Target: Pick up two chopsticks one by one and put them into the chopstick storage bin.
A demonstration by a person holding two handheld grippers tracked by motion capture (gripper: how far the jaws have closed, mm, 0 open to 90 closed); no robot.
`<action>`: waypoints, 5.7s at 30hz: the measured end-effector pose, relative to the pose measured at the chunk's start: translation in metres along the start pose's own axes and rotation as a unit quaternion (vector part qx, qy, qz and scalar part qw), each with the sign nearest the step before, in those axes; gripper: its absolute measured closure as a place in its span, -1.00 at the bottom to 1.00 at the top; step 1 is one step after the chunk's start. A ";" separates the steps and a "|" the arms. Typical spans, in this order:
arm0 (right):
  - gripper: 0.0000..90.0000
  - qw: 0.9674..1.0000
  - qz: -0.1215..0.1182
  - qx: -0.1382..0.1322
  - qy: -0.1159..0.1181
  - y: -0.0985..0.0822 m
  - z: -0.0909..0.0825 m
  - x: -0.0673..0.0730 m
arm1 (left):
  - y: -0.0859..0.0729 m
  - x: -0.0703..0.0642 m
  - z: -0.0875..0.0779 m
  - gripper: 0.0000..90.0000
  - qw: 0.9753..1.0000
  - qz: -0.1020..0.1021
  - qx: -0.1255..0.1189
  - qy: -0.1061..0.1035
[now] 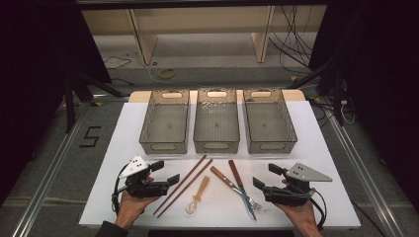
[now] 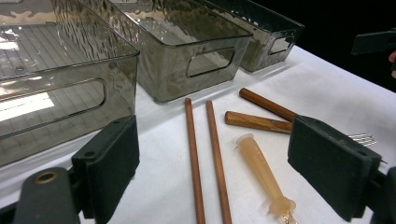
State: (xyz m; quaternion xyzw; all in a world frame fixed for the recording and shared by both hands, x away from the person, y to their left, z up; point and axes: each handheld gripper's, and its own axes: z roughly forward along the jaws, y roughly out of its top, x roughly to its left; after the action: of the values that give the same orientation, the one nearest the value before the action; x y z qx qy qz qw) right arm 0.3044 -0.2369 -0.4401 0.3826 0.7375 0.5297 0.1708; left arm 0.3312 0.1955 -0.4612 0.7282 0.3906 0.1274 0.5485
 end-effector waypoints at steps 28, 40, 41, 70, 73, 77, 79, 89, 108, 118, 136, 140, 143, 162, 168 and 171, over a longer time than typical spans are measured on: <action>-0.43 1.000 0.009 0.010 0.005 0.002 0.001 -0.004 | 0.025 0.001 0.016 -0.53 0.987 0.017 0.153 0.045; -0.42 1.000 0.001 0.018 0.008 0.001 0.002 -0.002 | 0.033 -0.005 0.043 -0.31 0.955 0.034 0.287 0.063; -0.42 1.000 0.001 0.018 0.007 0.001 0.002 -0.002 | 0.033 -0.005 0.045 -0.28 0.953 0.035 0.295 0.067; -0.39 0.999 -0.008 0.028 0.013 0.001 0.004 0.000 | 0.028 -0.006 0.084 0.60 0.912 0.056 0.404 0.040; -0.39 0.999 -0.007 0.029 0.012 0.001 0.004 0.000 | 0.027 -0.007 0.085 0.65 0.912 0.063 0.403 0.045; -0.38 0.999 -0.007 0.029 0.010 0.001 0.004 -0.001 | 0.027 -0.010 0.087 0.71 0.907 0.082 0.410 0.054; -0.38 0.999 -0.008 0.030 0.009 0.001 0.004 -0.001 | 0.027 -0.011 0.087 0.73 0.907 0.083 0.410 0.055; -0.37 0.999 -0.009 0.032 0.011 0.001 0.004 0.000 | 0.026 -0.012 0.086 0.86 0.908 0.090 0.405 0.059; -0.36 0.999 -0.009 0.028 0.012 0.002 0.003 0.000 | 0.044 -0.011 0.065 0.87 0.922 0.105 0.372 0.036; -0.36 0.999 -0.009 0.028 0.014 0.002 0.004 0.000 | 0.057 -0.010 0.051 0.87 0.931 0.103 0.350 0.019; -0.36 1.000 -0.008 0.026 0.013 0.001 0.004 0.000 | 0.087 0.019 0.026 0.87 0.956 0.074 0.281 0.032; -0.36 1.000 -0.008 0.026 0.014 0.002 0.004 0.000 | 0.090 0.023 0.025 0.87 0.960 0.071 0.270 0.036; -0.36 1.000 -0.007 0.025 0.014 0.002 0.004 0.000 | 0.094 0.026 0.024 0.87 0.963 0.065 0.258 0.036; -0.36 1.000 -0.006 0.024 0.014 0.002 0.004 -0.001 | 0.142 0.052 0.021 0.87 0.975 0.053 0.204 0.075; -0.36 1.000 -0.006 0.023 0.013 0.002 0.003 -0.001 | 0.152 0.065 0.030 0.87 0.974 0.051 0.202 0.087; -0.36 1.000 -0.005 0.024 0.013 0.002 0.003 -0.001 | 0.156 0.068 0.035 0.87 0.973 0.056 0.201 0.095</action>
State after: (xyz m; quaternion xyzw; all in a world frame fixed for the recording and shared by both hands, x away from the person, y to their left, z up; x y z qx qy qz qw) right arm 0.3079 -0.2352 -0.4401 0.3758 0.7540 0.5161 0.1544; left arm 0.4645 0.2052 -0.3504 0.8287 0.4172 0.1459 0.3433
